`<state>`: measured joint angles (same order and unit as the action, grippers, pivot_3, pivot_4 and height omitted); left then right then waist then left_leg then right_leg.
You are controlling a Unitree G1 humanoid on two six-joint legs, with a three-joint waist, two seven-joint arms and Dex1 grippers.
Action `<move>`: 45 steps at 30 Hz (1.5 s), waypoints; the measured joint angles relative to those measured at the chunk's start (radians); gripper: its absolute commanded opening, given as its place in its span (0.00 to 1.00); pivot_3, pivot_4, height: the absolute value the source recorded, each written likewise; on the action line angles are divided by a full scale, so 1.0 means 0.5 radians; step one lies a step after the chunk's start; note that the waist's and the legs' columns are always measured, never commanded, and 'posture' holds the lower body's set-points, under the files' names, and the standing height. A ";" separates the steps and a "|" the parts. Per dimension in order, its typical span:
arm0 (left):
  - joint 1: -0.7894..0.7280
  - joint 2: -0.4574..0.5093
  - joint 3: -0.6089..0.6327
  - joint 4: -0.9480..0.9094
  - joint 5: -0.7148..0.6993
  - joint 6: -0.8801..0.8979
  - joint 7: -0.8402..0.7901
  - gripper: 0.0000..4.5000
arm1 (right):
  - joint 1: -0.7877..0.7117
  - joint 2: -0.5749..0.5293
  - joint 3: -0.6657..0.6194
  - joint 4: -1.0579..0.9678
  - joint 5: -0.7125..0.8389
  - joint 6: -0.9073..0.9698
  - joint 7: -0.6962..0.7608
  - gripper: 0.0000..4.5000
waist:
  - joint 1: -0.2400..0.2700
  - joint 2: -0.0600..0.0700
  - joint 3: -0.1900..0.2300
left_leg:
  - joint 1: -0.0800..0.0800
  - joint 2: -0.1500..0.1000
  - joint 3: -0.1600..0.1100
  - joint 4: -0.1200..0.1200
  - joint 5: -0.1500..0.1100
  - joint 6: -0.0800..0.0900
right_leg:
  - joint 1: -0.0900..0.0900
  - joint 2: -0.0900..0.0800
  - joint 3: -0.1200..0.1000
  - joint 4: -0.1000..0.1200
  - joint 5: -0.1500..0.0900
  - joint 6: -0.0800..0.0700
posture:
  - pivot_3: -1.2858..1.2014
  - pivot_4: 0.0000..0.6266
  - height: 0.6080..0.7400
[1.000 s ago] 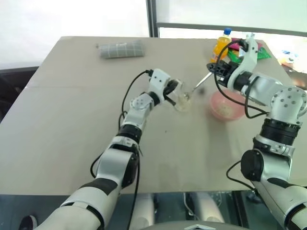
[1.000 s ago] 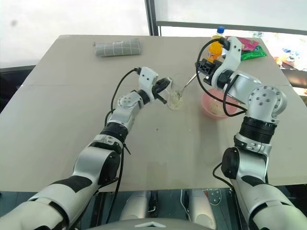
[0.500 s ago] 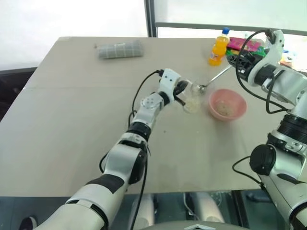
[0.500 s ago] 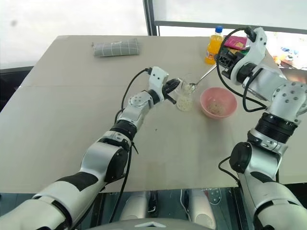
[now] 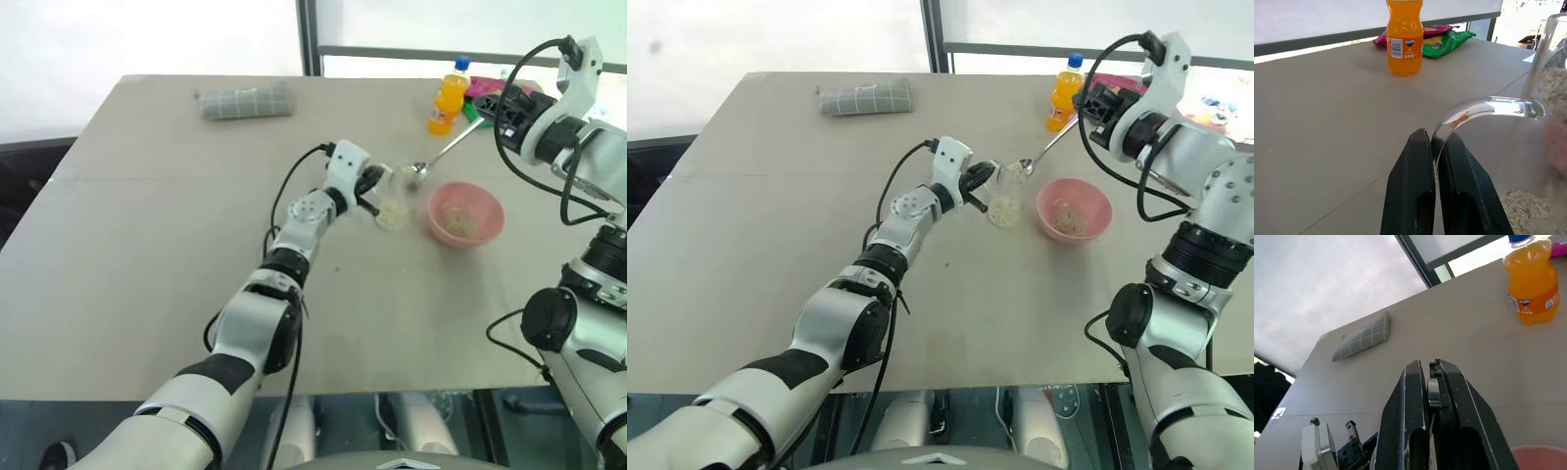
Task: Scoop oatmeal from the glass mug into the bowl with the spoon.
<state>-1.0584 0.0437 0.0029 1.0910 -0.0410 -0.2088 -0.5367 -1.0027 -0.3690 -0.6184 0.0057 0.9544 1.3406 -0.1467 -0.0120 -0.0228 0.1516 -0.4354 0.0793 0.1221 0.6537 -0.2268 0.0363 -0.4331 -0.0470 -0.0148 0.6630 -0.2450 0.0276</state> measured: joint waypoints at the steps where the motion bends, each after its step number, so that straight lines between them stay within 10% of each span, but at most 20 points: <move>1: 0.000 -0.001 0.000 0.000 0.000 -0.002 0.000 0.01 | 0.000 0.006 -0.034 0.018 0.021 0.007 -0.022 0.00 | 0.000 0.000 0.000 | 0.000 0.000 0.000 0.000 0.000 0.000 | 0.000 0.000 0.000 0.000 0.000 0.000 | 0.52 0.24 1.00; 19: 0.000 -0.020 0.000 0.016 0.000 -0.029 0.018 0.01 | 0.233 0.316 -0.605 0.138 0.847 -0.150 -0.867 0.00 | -0.001 0.001 -0.001 | 0.003 0.000 0.001 0.000 0.000 0.000 | 0.002 0.000 0.001 0.001 0.000 0.000 | 0.52 0.24 1.00; 45: 0.006 -0.019 0.037 0.060 -0.001 -0.087 0.016 0.01 | 0.607 0.002 0.015 0.103 1.766 -0.968 -1.190 0.00 | -0.002 0.003 -0.002 | 0.004 0.000 0.000 0.000 0.000 0.000 | 0.004 0.000 0.002 0.000 0.000 0.001 | 0.52 0.24 1.00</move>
<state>-1.0553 0.0344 0.0215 1.1212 -0.0414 -0.2523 -0.5285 -0.6993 -0.3682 -0.6110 0.0571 1.8373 0.8566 -0.7417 -0.0132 -0.0215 0.1508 -0.4335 0.0792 0.1221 0.6539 -0.2268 0.0363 -0.4311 -0.0470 -0.0138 0.6629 -0.2448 0.0281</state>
